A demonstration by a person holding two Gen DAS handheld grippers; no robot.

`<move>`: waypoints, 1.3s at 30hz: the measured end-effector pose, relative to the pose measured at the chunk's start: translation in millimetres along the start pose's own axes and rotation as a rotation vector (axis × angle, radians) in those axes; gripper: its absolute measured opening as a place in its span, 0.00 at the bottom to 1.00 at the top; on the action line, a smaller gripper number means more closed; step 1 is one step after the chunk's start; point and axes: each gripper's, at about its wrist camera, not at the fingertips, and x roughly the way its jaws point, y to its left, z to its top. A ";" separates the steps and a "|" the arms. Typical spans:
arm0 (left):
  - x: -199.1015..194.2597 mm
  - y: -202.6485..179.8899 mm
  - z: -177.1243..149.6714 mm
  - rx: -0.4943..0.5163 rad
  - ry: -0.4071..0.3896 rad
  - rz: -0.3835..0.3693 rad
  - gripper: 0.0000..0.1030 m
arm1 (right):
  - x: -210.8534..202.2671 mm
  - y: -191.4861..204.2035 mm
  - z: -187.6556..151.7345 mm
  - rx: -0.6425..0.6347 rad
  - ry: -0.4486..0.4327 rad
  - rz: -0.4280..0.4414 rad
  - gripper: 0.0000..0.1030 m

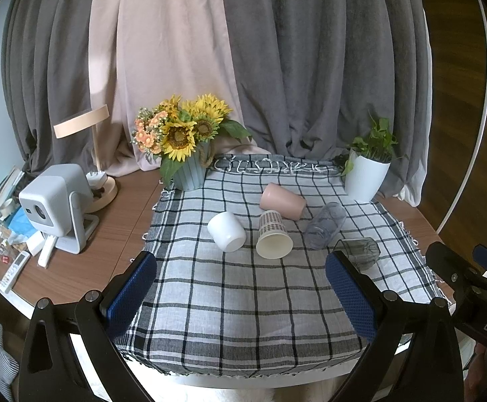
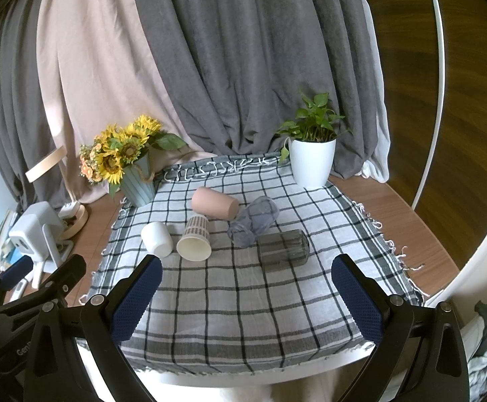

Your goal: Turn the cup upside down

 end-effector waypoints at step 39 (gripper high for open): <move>58.7 72.1 -24.0 -0.155 0.205 0.192 1.00 | 91.5 62.0 4.9 -0.077 0.168 0.180 0.99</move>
